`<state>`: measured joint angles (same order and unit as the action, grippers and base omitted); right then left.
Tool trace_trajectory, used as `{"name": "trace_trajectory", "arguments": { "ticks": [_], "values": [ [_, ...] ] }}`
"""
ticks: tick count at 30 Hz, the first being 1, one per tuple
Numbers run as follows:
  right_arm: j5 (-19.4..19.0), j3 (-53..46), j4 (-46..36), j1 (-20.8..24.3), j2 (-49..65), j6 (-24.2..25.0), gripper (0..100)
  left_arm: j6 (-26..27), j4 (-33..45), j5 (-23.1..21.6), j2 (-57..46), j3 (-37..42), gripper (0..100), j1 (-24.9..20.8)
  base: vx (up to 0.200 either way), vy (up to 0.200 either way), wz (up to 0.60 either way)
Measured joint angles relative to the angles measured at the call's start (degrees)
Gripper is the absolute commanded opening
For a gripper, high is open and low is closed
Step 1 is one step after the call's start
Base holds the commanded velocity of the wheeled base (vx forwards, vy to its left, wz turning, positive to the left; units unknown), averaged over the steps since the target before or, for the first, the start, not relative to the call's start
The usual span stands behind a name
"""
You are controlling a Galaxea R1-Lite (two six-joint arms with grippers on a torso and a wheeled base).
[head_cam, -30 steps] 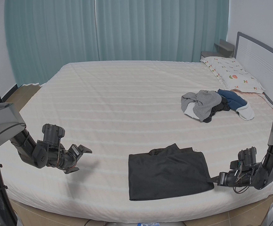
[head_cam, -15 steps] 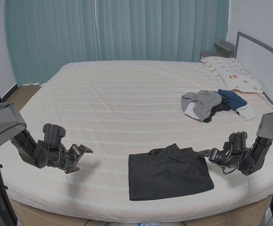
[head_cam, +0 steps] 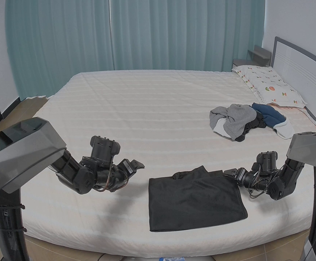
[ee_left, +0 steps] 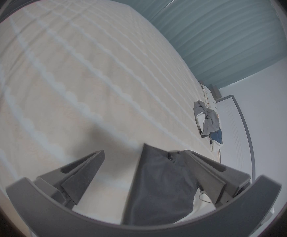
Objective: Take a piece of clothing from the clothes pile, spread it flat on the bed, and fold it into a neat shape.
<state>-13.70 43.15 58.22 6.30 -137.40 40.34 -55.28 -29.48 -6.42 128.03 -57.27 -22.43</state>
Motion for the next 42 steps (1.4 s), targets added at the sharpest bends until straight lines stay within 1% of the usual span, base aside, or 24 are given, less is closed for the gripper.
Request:
{"name": "trace_trajectory", "arguments": {
  "ticks": [3, 8, 13, 17, 22, 23, 26, 31, 37, 42],
  "values": [
    [-0.3, 0.7, 0.0, 0.1, -0.4, 0.6, 100, 0.2, 0.2, 2.5, 3.4, -5.3, 100, -2.2, 0.000, 0.000, 0.00],
    [-1.0, 1.7, 0.2, 0.3, -0.7, 1.3, 100, 1.5, 2.3, 4.9, 8.2, -12.0, 100, -4.8, 0.000, 0.000, 0.00],
    [-1.8, 2.1, 0.7, 0.7, -0.9, 2.1, 100, 2.8, 3.0, 6.7, 11.9, -15.8, 100, -6.9, 0.000, 0.000, 0.00],
    [-1.8, 2.2, 0.8, 1.1, -1.0, 2.8, 100, 3.0, 3.2, 9.1, 14.2, -18.1, 100, -7.4, 0.000, 0.000, 0.00],
    [-1.8, 2.2, 1.7, 1.5, -1.3, 2.9, 100, 3.0, 3.2, 9.6, 15.6, -19.1, 100, -7.7, 0.000, 0.000, 0.00],
    [-1.8, 2.2, 1.7, 1.5, -1.3, 2.9, 0, 3.0, 3.2, 9.6, 15.7, -19.1, 0, -7.7, 0.000, 0.000, 0.00],
    [-1.8, 2.0, 1.7, 1.6, -1.4, 2.9, 0, 3.0, 3.3, 9.9, 16.1, -19.3, 0, -7.7, 0.000, 0.000, 0.00],
    [-1.6, 1.9, 1.7, 1.6, -1.5, 2.9, 0, 3.0, 3.3, 13.3, 16.4, -19.2, 0, -8.4, 0.000, 0.000, 0.00],
    [-1.3, 2.1, 2.0, 1.6, -1.5, 2.9, 0, 3.0, 3.3, 14.8, 16.5, -18.8, 0, -8.7, 0.000, 0.000, 0.00],
    [-1.2, 1.9, 4.9, 1.3, -1.5, 2.9, 0, 3.0, 3.3, 18.1, 16.7, -18.7, 0, -8.8, 0.000, 0.000, 0.00]
  ]
}}
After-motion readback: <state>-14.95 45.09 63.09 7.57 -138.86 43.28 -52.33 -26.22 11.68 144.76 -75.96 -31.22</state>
